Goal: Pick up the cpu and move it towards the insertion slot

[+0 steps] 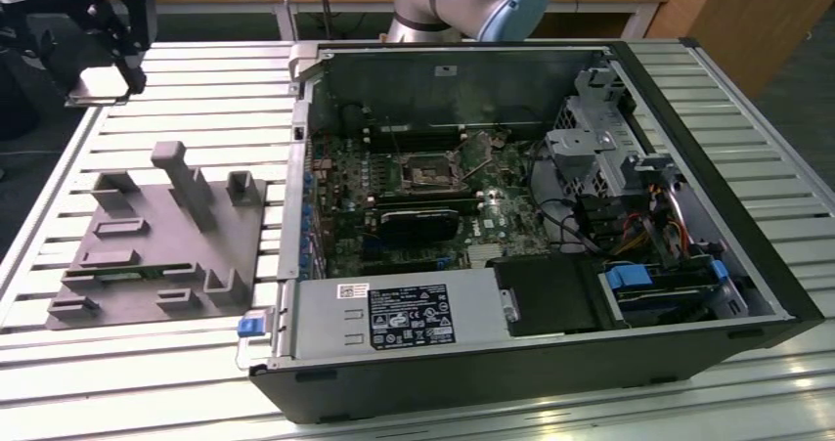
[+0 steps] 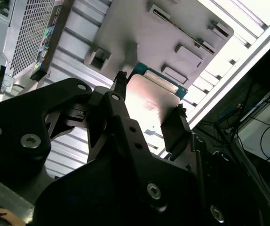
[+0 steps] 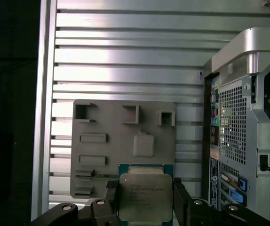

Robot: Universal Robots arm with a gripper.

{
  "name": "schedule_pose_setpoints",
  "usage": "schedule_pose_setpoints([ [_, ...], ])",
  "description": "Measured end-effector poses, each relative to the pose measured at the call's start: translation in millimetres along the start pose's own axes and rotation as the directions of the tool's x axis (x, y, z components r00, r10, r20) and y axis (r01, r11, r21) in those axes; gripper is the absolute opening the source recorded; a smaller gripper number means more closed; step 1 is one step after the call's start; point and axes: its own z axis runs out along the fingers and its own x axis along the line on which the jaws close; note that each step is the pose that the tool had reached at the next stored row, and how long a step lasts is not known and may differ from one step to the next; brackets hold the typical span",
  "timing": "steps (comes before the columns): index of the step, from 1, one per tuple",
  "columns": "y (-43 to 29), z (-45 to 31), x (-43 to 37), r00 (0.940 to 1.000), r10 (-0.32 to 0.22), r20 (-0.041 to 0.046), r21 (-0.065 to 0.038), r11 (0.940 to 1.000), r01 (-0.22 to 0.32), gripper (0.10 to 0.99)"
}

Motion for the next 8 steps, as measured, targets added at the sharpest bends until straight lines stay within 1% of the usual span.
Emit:
schedule_pose_setpoints([
  [8,-0.3,-0.8,-21.1,1.0000,0.000,-0.0066,0.000,1.0000,0.000,0.545],
])
